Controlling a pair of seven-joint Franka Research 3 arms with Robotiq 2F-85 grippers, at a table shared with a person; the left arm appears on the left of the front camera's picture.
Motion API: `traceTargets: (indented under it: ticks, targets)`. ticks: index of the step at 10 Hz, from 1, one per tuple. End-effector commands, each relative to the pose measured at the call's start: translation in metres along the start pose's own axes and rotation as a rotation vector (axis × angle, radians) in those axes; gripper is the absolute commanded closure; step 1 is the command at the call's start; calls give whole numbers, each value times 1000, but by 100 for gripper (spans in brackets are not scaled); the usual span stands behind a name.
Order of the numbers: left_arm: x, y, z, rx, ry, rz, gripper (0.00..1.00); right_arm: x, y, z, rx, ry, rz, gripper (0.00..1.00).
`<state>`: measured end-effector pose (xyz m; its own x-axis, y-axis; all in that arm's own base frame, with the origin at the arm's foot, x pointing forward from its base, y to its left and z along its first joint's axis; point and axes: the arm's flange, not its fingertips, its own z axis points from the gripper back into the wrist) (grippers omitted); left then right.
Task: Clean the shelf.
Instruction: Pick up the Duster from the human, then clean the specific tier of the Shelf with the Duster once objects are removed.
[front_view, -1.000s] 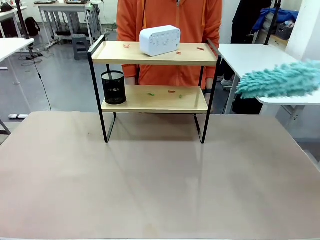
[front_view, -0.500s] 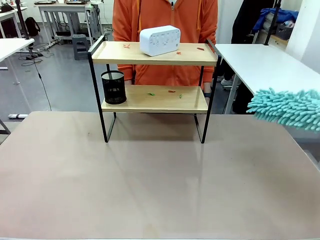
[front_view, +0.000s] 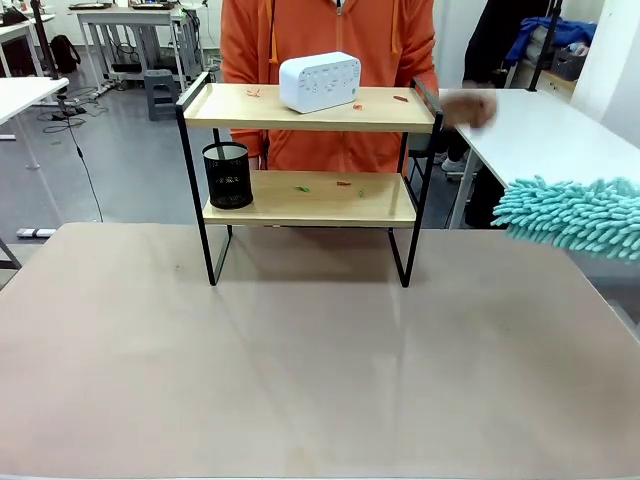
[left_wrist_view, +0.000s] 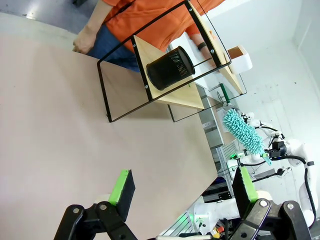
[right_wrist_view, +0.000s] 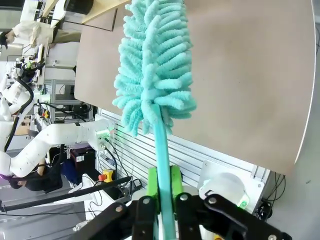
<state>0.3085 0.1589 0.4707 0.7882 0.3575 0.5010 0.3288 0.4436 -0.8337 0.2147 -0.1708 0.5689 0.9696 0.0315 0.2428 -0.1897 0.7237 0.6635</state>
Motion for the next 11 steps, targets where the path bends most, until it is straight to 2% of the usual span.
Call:
traceTargets:
  ticks: [1, 11]
  targets:
    - [-1, -1, -2, -19, -18, -22, 0, -1, 3, 2, -4, -12, -19, 100]
    - [-1, -1, -2, -19, -18, -22, 0, -1, 3, 2, -4, -12, -19, 100]
